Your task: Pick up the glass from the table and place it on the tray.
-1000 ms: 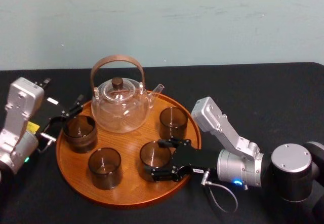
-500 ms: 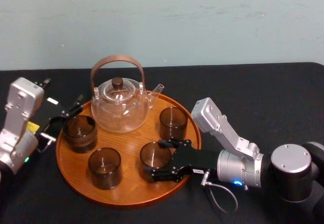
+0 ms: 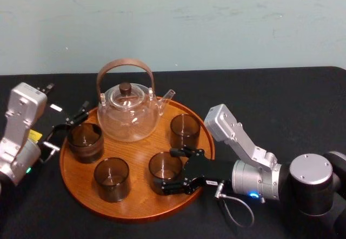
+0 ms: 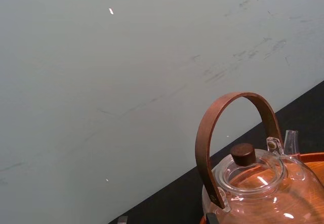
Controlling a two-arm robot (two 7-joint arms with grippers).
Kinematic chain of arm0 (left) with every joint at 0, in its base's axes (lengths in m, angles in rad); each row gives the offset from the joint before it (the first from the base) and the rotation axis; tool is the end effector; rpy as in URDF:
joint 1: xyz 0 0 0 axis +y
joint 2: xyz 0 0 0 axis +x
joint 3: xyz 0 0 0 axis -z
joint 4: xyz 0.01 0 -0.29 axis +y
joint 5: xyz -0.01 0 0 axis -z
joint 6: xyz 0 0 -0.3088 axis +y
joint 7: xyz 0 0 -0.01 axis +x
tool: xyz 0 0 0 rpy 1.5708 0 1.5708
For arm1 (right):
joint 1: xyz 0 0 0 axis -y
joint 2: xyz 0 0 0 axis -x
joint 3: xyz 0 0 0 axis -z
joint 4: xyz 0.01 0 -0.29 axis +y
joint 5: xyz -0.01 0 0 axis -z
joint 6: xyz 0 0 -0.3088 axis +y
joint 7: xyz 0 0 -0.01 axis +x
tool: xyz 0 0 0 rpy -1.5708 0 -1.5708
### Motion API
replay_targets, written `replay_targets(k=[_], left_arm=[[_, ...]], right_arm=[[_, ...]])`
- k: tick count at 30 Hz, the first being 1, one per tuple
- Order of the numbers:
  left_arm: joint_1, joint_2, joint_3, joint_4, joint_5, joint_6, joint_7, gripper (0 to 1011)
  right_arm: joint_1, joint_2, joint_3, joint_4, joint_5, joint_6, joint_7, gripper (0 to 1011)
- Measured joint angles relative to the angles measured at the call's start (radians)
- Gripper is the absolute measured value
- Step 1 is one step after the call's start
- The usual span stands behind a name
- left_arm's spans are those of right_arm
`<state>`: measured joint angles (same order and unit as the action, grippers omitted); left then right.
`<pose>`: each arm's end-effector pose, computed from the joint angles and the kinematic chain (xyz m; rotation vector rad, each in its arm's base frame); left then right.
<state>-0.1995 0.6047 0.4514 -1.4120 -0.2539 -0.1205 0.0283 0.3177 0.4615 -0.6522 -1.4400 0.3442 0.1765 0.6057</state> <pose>0.3581 0.0827 -0.3023 0.3045 -0.2850 1.2480 0.3680 0.0239 -0.2949 -0.3602 0.0755 -0.4606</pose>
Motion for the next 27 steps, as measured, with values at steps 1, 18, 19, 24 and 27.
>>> replay_targets(k=[1, 18, 19, 24, 27], left_arm=[[0.000, 0.000, 0.000, 0.000, 0.000, 0.000, 0.000, 1001], [0.000, 0.000, 0.000, 0.000, 0.000, 0.000, 0.000, 1001], [0.000, 0.000, 0.000, 0.000, 0.000, 0.000, 0.000, 1001], [0.000, 0.000, 0.000, 0.000, 0.000, 0.000, 0.000, 1001], [0.000, 0.000, 0.000, 0.000, 0.000, 0.000, 0.000, 1001]], right_arm=[[0.000, 0.000, 0.000, 0.000, 0.000, 0.000, 0.000, 1002], [-0.036, 0.058, 0.030, -0.056, 0.035, -0.022, 0.024, 1002], [-0.048, 0.073, 0.038, -0.069, 0.042, -0.026, 0.024, 1002], [-0.083, 0.115, 0.065, -0.109, 0.062, -0.040, 0.020, 1002], [-0.109, 0.147, 0.086, -0.137, 0.076, -0.054, 0.018, 1002]])
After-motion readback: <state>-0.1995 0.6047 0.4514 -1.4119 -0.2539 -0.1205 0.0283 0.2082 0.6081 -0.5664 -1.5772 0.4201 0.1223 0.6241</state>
